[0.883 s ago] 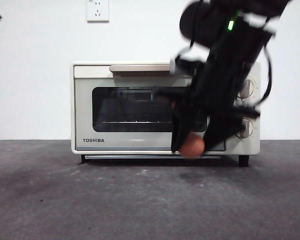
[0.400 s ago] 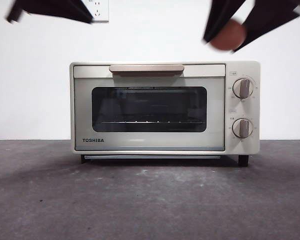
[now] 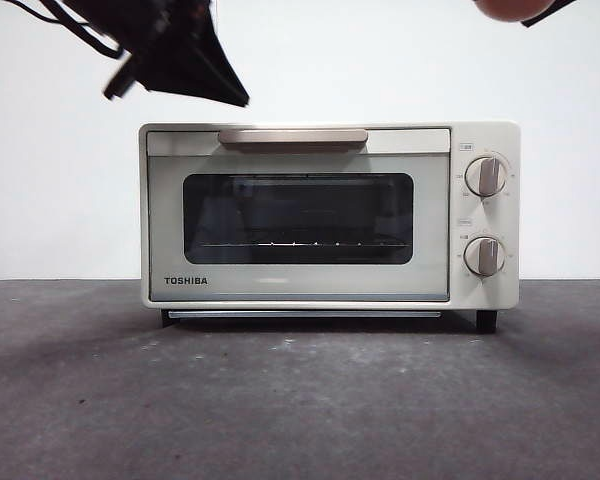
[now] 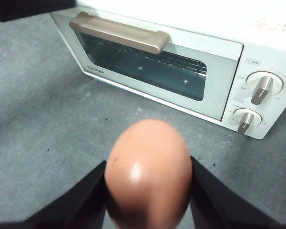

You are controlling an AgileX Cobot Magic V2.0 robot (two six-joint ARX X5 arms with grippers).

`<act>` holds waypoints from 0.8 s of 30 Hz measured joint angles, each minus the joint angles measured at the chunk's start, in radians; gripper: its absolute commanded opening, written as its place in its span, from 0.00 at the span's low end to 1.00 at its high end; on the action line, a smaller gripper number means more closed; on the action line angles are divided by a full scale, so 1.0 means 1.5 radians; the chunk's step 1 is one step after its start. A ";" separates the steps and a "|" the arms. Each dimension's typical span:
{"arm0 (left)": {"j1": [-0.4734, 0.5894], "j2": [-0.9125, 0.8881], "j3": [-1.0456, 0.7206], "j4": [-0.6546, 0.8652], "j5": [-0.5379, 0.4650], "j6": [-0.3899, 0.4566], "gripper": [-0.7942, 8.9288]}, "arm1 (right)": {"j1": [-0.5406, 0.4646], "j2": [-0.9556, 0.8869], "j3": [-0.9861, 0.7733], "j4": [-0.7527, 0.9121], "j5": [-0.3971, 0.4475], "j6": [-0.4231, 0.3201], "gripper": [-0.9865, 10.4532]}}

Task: Eggoven

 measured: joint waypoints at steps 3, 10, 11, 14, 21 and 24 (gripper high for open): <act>-0.007 0.025 0.010 0.009 -0.012 0.000 0.09 | 0.000 -0.009 0.000 0.000 0.000 0.000 0.09; -0.030 0.062 0.021 0.022 -0.033 0.016 0.09 | 0.000 -0.013 0.000 -0.002 0.015 -0.001 0.09; -0.032 0.063 0.022 0.022 -0.039 0.017 0.09 | 0.000 -0.013 0.000 -0.002 0.015 -0.001 0.09; -0.040 0.071 0.028 0.024 -0.043 0.019 0.09 | 0.000 -0.013 0.000 -0.003 0.015 -0.001 0.09; -0.068 0.073 0.041 -0.015 -0.055 0.029 0.09 | 0.000 -0.013 0.000 -0.003 0.015 -0.001 0.09; -0.101 0.071 0.044 -0.049 -0.043 0.031 0.09 | 0.000 -0.013 0.000 0.000 0.015 -0.001 0.09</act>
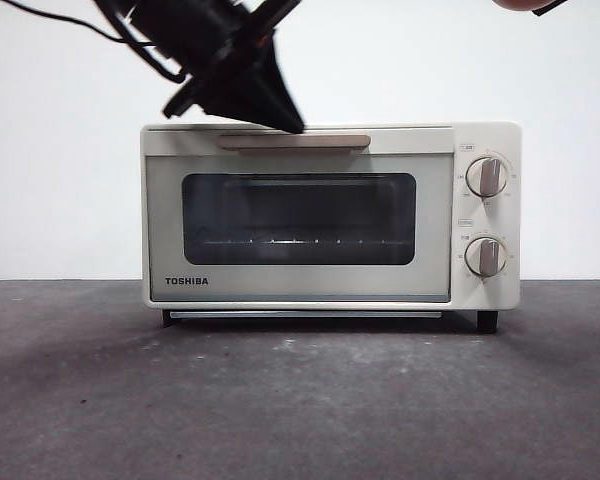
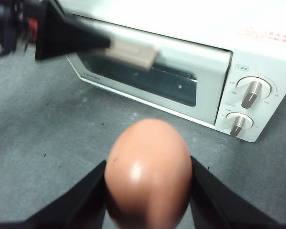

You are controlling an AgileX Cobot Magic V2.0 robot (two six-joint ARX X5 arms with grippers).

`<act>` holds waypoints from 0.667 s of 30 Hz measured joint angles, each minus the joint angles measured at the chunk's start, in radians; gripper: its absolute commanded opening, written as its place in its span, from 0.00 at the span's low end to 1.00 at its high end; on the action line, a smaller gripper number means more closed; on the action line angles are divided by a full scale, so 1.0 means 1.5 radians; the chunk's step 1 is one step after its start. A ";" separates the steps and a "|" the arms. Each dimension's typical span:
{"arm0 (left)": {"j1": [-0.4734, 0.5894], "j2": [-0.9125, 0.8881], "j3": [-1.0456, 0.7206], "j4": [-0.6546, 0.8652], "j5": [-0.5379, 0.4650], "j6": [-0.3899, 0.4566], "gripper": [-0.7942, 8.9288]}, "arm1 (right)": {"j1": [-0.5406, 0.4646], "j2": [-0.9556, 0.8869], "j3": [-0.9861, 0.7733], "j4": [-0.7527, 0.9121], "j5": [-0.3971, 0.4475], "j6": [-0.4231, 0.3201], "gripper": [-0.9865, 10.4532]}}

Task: Eggoven

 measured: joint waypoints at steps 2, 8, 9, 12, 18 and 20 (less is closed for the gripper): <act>-0.028 0.000 -0.001 -0.039 0.017 0.000 0.09 | 0.000 0.000 0.000 0.001 0.000 0.000 0.09; -0.091 0.009 -0.021 -0.120 0.017 -0.005 0.09 | 0.000 0.000 0.000 0.002 0.002 0.000 0.09; -0.094 0.009 -0.021 -0.123 0.014 -0.008 0.09 | -0.001 0.000 0.000 0.002 0.002 0.000 0.09; -0.101 -0.004 -0.021 -0.133 0.006 -0.025 0.09 | -0.006 0.000 0.000 0.003 0.002 0.000 0.09; -0.070 -0.142 -0.021 -0.171 0.004 -0.043 0.09 | -0.035 0.027 0.000 0.010 -0.001 0.000 0.09; -0.044 -0.186 -0.022 -0.183 0.004 -0.043 0.09 | -0.046 0.056 0.000 0.030 -0.027 0.000 0.09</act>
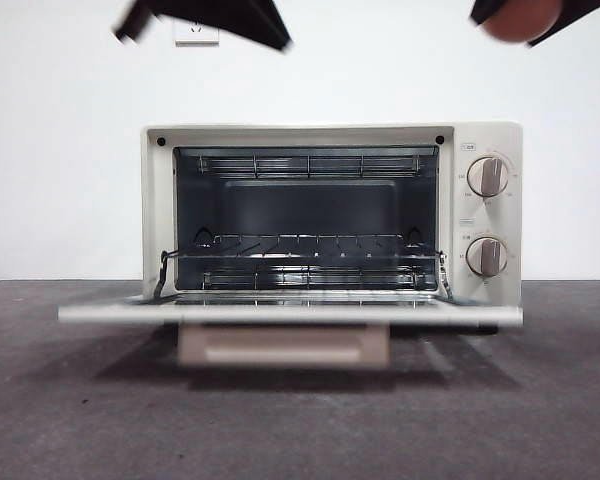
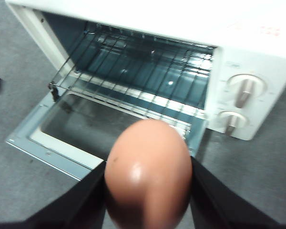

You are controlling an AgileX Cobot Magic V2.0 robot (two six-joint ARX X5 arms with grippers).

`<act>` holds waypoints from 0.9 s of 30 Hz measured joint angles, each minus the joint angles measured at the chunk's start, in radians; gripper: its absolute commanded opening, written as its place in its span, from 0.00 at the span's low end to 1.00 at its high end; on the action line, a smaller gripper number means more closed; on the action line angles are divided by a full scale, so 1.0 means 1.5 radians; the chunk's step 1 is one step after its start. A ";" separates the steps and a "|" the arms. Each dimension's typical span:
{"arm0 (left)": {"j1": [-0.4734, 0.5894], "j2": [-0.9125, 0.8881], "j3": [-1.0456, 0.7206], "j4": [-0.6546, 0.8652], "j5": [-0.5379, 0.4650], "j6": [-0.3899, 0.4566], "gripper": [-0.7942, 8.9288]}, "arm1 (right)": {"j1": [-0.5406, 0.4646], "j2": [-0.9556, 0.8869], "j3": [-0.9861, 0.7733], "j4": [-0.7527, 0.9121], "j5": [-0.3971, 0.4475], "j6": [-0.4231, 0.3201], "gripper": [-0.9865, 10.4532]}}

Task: Eggoven

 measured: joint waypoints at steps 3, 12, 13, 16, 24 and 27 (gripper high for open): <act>0.040 -0.050 -0.034 0.010 0.000 0.000 0.09 | -0.003 0.042 0.000 0.036 -0.026 0.000 0.09; 0.162 -0.171 -0.220 0.038 0.038 -0.010 0.09 | -0.011 0.196 0.000 0.159 -0.060 0.001 0.09; 0.175 -0.183 -0.240 0.050 0.051 -0.011 0.09 | -0.011 0.212 0.000 0.174 -0.061 0.001 0.09; 0.221 -0.222 -0.305 0.089 0.094 -0.014 0.09 | -0.020 0.278 0.000 0.221 -0.061 0.002 0.09; 0.309 -0.244 -0.407 0.124 0.167 -0.015 0.09 | -0.058 0.414 0.000 0.353 -0.058 0.003 0.09; 0.309 -0.247 -0.407 0.128 0.168 -0.015 0.09 | -0.067 0.431 0.000 0.367 -0.058 0.003 0.09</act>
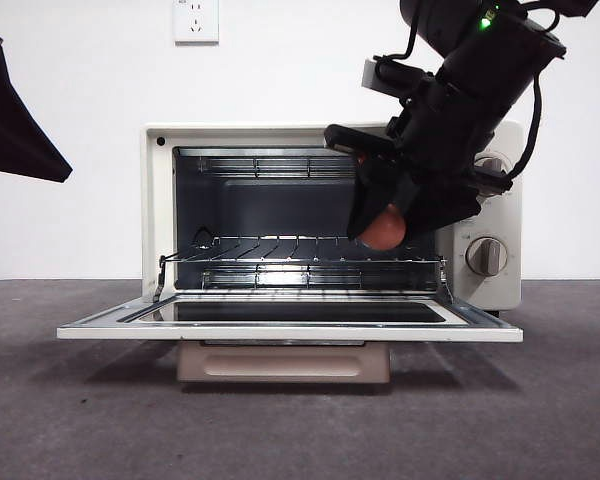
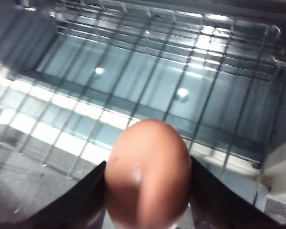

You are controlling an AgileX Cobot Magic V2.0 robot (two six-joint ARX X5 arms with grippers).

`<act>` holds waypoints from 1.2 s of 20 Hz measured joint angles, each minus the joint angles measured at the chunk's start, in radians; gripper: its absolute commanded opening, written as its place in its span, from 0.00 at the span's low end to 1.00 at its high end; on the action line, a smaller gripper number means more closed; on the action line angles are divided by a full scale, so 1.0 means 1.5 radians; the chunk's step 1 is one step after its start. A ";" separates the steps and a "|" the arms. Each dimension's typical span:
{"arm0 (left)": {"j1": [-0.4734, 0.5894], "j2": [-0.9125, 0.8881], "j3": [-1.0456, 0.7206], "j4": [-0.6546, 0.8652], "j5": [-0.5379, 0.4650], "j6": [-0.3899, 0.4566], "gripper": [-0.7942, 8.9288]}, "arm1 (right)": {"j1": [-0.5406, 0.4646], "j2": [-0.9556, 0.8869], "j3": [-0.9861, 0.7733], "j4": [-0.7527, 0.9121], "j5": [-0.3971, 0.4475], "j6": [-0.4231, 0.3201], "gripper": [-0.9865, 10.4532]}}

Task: Eggoven

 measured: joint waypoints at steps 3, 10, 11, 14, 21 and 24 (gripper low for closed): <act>0.000 0.000 0.000 0.001 0.000 0.000 0.09 | -0.001 0.017 0.000 0.009 0.001 0.000 0.09; 0.000 0.000 0.000 0.002 0.000 0.000 0.09 | 0.001 0.019 0.001 0.013 0.011 0.000 0.33; 0.000 0.000 0.000 0.002 0.000 0.000 0.09 | 0.001 0.020 0.001 0.012 0.012 0.000 0.33; 0.000 0.000 0.000 0.009 0.000 0.000 0.09 | 0.000 0.021 0.001 0.010 0.012 0.000 0.37; 0.000 0.000 0.000 0.010 0.000 0.000 0.09 | 0.001 0.015 0.001 0.008 0.013 0.000 0.40; 0.000 0.000 0.000 0.010 0.000 0.000 0.09 | 0.003 -0.011 0.001 0.001 0.020 0.000 0.41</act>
